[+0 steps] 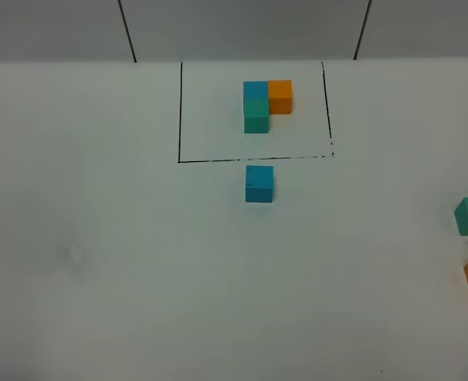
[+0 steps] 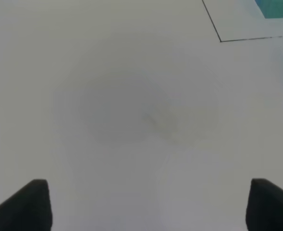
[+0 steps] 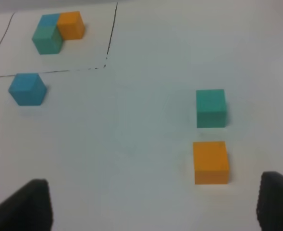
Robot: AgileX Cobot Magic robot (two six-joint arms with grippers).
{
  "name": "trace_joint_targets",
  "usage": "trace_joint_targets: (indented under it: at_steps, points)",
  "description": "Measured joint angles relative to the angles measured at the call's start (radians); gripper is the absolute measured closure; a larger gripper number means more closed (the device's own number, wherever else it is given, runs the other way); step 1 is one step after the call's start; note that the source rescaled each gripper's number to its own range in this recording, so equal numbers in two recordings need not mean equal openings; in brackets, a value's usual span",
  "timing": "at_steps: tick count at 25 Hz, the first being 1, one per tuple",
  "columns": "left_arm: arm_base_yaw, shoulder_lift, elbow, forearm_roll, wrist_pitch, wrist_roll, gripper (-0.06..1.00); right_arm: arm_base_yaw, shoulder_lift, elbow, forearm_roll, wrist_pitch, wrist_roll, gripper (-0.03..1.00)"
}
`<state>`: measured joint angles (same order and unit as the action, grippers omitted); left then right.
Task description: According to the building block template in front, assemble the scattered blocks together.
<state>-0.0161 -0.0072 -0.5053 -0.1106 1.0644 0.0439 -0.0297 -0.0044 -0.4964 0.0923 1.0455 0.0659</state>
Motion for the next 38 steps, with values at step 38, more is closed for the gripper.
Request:
trace_joint_targets:
  at_steps: [38]
  points:
    - [0.025, 0.000, 0.000, 0.001, 0.000, -0.010, 0.26, 0.000, 0.260, -0.064, -0.011, -0.009, 0.044, 0.06]
